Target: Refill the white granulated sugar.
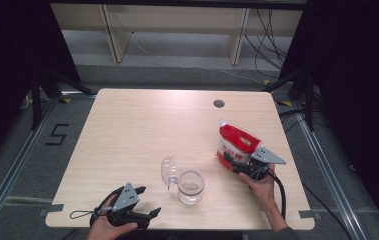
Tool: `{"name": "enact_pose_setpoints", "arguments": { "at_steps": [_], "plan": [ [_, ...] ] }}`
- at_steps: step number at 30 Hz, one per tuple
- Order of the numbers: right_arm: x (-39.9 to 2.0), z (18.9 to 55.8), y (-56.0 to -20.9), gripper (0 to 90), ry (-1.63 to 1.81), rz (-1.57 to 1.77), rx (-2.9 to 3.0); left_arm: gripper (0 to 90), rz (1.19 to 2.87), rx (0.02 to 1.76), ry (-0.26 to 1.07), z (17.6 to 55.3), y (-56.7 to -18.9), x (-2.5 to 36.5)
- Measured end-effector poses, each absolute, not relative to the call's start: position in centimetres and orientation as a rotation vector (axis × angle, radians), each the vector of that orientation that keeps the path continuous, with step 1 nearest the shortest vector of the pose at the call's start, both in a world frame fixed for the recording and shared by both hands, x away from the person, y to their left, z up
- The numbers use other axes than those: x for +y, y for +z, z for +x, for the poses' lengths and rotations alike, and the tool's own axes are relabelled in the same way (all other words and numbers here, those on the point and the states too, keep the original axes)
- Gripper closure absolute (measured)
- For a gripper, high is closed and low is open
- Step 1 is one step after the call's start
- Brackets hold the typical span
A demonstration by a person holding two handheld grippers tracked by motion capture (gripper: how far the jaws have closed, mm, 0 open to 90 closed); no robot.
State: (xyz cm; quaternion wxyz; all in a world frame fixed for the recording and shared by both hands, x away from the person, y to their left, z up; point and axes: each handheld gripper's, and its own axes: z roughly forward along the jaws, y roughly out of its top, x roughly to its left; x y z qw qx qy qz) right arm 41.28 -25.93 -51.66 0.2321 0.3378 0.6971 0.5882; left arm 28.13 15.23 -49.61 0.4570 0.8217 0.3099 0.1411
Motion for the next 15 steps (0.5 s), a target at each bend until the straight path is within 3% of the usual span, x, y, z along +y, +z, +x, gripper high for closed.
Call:
{"name": "enact_pose_setpoints", "arguments": {
  "at_steps": [5, 15],
  "plan": [
    [-26.02, 41.37, -51.63, 37.4, 1.597, 0.923, 1.926, 16.2, 2.021, 0.761, 0.338, 28.11, -49.68, 15.12],
    [-25.62, 41.19, -50.84, 43.9, 1.584, 0.916, 1.989, 16.2, 2.034, 0.727, 0.365, 28.20, -49.44, 15.34]
  ]
}}
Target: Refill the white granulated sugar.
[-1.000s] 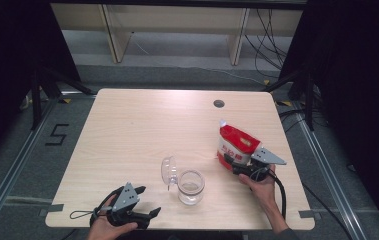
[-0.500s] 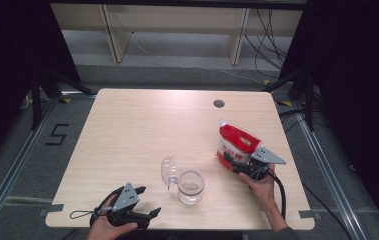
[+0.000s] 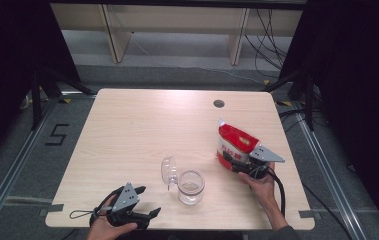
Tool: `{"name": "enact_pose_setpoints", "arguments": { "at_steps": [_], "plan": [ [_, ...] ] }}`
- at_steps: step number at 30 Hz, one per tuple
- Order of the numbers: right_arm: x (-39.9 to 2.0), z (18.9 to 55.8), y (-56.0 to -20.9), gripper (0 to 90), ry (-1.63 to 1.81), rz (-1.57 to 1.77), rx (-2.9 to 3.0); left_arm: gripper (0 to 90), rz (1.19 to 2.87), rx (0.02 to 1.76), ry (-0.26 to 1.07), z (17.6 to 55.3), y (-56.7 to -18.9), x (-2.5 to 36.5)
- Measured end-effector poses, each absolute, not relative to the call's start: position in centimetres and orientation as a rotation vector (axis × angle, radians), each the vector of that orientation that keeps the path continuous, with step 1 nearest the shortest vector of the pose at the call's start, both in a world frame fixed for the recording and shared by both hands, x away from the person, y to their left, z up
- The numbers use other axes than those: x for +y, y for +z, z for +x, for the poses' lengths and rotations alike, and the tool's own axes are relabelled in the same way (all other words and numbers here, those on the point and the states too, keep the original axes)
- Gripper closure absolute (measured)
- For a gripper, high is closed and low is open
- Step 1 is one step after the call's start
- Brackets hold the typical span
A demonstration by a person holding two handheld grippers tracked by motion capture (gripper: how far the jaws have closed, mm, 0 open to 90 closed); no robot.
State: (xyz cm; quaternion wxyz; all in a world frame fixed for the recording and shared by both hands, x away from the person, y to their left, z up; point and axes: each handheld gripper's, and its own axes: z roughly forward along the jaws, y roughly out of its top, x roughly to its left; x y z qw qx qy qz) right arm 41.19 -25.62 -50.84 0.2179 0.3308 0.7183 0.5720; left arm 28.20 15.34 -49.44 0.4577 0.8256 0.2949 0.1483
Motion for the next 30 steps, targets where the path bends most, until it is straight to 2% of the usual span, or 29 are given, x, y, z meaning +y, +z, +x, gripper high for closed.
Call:
{"name": "enact_pose_setpoints", "arguments": {
  "at_steps": [11, 17, 19, 30],
  "plan": [
    [-25.2, 40.2, -50.1, 46.0, 1.534, 0.934, 1.977, 16.3, 2.011, 0.766, 0.372, 28.0, -49.4, 15.3],
    [-25.2, 39.2, -49.4, 46.8, 1.504, 0.879, 2.001, 16.3, 2.046, 0.721, 0.397, 28.2, -49.2, 15.5],
    [-25.1, 38.7, -49.2, 46.9, 1.509, 0.891, 1.996, 16.2, 2.024, 0.750, 0.361, 28.1, -49.2, 15.4],
    [-24.9, 37.0, -47.0, 47.3, 1.358, 0.723, 1.991, 16.2, 2.005, 0.764, 0.361, 28.0, -49.2, 15.3]
  ]
}}
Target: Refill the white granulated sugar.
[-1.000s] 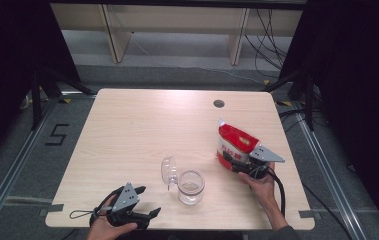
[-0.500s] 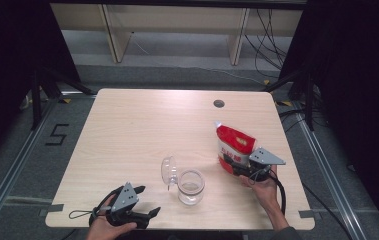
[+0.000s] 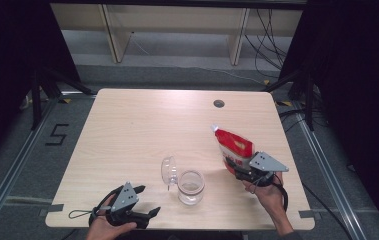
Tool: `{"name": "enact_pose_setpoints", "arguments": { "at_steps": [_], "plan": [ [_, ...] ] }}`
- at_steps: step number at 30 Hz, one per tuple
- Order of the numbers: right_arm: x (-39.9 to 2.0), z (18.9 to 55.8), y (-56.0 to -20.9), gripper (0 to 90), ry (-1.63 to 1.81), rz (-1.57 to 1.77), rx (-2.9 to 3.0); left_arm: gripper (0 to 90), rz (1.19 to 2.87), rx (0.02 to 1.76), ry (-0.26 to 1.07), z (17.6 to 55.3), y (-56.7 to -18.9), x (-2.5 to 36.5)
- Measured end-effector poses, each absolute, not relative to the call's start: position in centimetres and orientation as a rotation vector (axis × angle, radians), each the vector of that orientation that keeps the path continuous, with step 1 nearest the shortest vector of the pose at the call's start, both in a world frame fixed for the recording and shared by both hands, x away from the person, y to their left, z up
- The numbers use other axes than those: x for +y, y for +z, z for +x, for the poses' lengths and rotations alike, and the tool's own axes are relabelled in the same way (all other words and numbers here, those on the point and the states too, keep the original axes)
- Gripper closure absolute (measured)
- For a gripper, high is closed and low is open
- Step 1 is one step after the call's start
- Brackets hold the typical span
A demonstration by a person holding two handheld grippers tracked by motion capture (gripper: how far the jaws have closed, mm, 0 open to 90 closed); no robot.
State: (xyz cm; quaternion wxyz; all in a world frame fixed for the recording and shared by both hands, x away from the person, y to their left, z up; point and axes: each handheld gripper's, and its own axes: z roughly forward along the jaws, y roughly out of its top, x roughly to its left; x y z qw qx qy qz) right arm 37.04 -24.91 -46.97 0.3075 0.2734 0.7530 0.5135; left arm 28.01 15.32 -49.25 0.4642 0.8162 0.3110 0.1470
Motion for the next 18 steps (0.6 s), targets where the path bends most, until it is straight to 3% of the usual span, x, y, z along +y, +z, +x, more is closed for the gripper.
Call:
{"name": "enact_pose_setpoints", "arguments": {
  "at_steps": [18],
  "plan": [
    [-22.8, 31.4, -44.3, 47.7, 1.058, 0.471, 2.051, 16.2, 2.001, 0.760, 0.389, 28.2, -49.2, 15.7]
  ]
}}
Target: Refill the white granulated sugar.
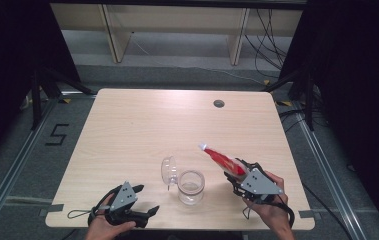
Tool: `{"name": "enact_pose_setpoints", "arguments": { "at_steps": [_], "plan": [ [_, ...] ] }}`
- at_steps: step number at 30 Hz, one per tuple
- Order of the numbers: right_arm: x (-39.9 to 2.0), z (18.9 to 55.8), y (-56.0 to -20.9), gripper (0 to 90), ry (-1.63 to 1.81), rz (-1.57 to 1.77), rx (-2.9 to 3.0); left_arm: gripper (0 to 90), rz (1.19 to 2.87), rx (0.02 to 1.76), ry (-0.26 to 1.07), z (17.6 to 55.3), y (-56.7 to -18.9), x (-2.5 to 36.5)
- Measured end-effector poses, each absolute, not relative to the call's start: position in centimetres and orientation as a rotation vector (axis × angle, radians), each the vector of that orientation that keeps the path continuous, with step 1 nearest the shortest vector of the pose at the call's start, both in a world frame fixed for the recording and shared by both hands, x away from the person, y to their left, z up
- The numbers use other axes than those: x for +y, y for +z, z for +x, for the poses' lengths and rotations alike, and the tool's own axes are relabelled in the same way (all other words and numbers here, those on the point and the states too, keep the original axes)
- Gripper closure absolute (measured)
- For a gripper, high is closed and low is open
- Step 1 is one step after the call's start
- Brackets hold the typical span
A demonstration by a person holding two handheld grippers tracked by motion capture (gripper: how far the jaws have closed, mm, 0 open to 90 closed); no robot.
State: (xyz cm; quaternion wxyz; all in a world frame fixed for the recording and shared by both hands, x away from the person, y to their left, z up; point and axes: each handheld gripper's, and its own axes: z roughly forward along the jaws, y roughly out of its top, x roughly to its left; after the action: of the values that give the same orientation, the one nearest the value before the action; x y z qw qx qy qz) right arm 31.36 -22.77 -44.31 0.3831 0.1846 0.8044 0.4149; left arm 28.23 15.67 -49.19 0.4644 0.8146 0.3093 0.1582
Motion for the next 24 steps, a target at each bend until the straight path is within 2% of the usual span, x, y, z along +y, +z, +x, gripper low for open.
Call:
{"name": "enact_pose_setpoints", "arguments": {
  "at_steps": [7, 14, 24],
  "plan": [
    [-21.6, 29.6, -43.7, 47.9, 0.949, 0.367, 2.079, 16.2, 1.995, 0.768, 0.379, 28.2, -49.2, 15.6],
    [-20.5, 28.3, -43.4, 48.1, 0.637, 0.147, 2.049, 16.2, 1.982, 0.791, 0.378, 28.1, -49.2, 15.6],
    [-20.3, 27.7, -43.0, 48.3, 0.523, 0.049, 2.043, 16.3, 2.001, 0.787, 0.387, 28.2, -49.2, 15.7]
  ]
}}
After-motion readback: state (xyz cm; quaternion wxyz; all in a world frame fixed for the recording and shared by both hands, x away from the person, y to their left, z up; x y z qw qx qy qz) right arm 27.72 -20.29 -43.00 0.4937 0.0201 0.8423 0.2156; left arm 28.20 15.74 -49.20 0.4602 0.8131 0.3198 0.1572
